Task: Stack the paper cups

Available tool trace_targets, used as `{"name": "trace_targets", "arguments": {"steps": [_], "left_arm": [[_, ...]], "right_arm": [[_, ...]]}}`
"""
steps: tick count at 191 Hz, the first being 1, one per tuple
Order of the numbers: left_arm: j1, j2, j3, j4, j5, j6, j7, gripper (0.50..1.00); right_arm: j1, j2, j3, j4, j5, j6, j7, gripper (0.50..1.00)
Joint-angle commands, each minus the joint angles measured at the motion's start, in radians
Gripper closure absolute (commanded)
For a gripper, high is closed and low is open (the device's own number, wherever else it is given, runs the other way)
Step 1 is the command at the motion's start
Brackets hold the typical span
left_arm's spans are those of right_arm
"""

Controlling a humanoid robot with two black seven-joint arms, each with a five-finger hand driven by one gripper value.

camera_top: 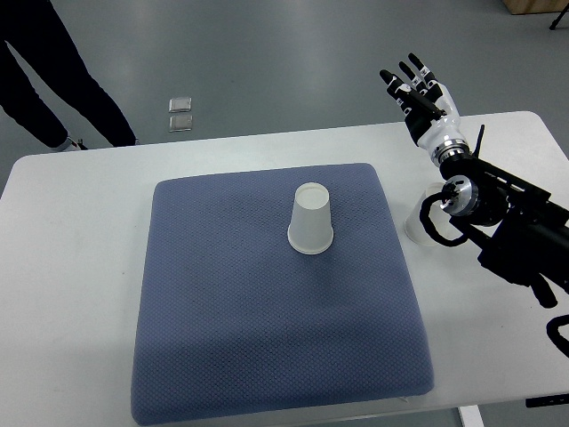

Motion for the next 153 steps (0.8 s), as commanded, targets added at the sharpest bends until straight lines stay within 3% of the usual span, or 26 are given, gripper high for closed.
{"name": "trace_targets", "arguments": {"steps": [1, 107, 153], "left_arm": [[0.000, 0.000, 0.000, -0.001, 0.000, 0.000, 0.000, 0.500], [0.000, 0.000, 0.000, 0.000, 0.000, 0.000, 0.000, 0.500], [0.001, 0.000, 0.000, 0.000, 0.000, 0.000, 0.000, 0.500]], "right_arm": [[0.012, 0.001, 0.000, -0.004, 0.000, -0.003, -0.003, 0.585], [0.106, -0.017, -0.022, -0.015, -0.018, -0.031, -0.012, 0.585], [0.173, -0.126, -0.026, -0.014, -0.017, -0.031, -0.073, 0.585]]}}
